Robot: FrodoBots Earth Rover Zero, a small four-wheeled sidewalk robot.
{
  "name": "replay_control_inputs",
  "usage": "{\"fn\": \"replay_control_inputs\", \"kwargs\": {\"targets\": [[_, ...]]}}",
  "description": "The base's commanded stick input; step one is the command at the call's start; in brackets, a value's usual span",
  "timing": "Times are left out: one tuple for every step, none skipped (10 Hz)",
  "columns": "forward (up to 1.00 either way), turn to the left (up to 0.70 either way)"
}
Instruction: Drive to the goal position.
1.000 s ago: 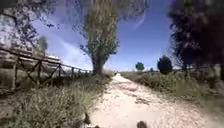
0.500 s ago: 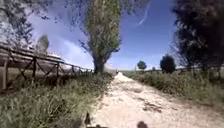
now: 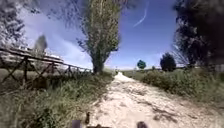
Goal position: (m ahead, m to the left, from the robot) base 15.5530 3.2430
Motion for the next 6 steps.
{"fn": "replay_control_inputs", "kwargs": {"targets": [[0.7, 0.0], [0.7, 0.0], [0.7, 0.0], [0.7, 0.0], [0.7, 0.0], [0.7, 0.0]]}}
